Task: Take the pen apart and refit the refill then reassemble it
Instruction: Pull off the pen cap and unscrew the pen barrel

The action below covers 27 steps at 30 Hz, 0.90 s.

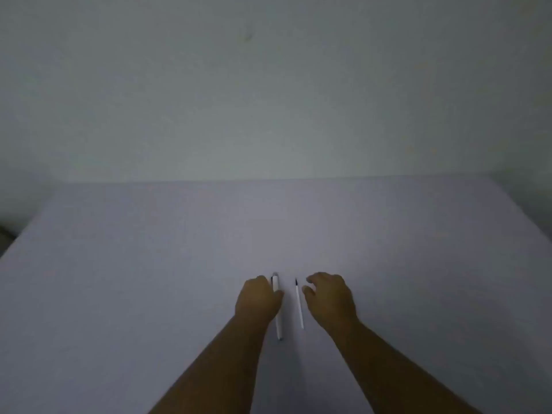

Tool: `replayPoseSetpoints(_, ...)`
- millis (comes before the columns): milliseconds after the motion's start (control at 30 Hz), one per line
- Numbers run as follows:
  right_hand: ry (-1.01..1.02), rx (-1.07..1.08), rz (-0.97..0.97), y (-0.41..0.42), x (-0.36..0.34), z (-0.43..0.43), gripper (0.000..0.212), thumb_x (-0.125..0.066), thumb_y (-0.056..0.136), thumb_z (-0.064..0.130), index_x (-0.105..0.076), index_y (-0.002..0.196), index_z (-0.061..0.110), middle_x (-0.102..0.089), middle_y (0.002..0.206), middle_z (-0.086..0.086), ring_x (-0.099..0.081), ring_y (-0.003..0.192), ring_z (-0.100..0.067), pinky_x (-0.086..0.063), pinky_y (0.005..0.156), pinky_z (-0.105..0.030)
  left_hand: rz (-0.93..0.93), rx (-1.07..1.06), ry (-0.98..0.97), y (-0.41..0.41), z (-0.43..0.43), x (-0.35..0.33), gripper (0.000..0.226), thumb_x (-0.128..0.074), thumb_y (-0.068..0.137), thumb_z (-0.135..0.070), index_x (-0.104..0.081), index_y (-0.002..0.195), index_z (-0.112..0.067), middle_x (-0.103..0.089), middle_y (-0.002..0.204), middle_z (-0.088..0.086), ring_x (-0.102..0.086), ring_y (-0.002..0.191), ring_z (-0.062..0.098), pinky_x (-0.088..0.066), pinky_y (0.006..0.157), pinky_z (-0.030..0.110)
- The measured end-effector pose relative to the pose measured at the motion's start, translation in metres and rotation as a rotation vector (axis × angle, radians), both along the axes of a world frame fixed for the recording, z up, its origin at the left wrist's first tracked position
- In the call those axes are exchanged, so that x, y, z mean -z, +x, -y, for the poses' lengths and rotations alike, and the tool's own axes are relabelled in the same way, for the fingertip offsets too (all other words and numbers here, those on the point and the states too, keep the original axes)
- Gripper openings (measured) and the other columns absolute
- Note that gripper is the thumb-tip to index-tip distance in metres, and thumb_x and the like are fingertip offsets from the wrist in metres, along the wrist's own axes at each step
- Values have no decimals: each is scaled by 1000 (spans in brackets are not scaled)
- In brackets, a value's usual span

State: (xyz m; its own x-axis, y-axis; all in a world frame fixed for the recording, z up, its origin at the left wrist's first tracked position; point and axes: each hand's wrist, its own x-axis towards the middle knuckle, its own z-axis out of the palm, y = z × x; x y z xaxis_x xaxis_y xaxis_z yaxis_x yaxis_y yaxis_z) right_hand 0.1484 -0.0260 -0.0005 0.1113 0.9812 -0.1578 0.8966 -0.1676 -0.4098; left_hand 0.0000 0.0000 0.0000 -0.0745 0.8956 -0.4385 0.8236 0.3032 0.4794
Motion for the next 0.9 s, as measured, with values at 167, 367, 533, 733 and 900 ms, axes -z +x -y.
replayPoseSetpoints(167, -32, -21, 27, 0, 13, 6, 31, -45, 92, 30, -64, 111, 17, -65, 113, -5, -50, 108, -23, -45, 87, -33, 28, -63, -123, 0, 14, 20, 22, -67, 77, -31, -65, 84, -11, -66, 83, 6, -59, 69, 17, -47, 63, 24)
replayPoseSetpoints(367, -30, 10, -10, -3, 15, 2, 26, -44, 92, 28, -67, 99, 19, -68, 98, -3, -49, 100, -20, -44, 77, -29, 46, -79, -109, -1, 20, 25, 17, -61, 77, -24, -67, 76, -8, -70, 80, 10, -66, 70, 21, -46, 55, 23)
replayPoseSetpoints(533, -65, 83, -183, -12, 8, -6, 27, -47, 93, 28, -68, 92, 12, -69, 92, -7, -52, 98, -23, -49, 78, -35, 107, -94, -60, 0, 25, 20, 16, -63, 78, -28, -61, 69, -15, -56, 61, -4, -53, 51, 7, -40, 44, 15)
replayPoseSetpoints(733, -182, 285, -537, -20, 0, -17, 28, -59, 87, 33, -71, 89, 8, -71, 88, -8, -56, 72, -17, -42, 62, -25, 185, -15, 69, 9, 25, 9, 11, -63, 79, -27, -64, 76, -17, -63, 69, -2, -63, 65, 18, -56, 65, 31)
replayPoseSetpoints(900, -214, 429, -786, -16, -2, -22, 19, -63, 83, 26, -71, 74, 12, -65, 68, 3, -55, 65, -11, -39, 56, -22, 253, 12, 71, 5, 20, 6, 10, -65, 79, -26, -65, 78, -16, -61, 67, -3, -57, 58, 12, -52, 60, 24)
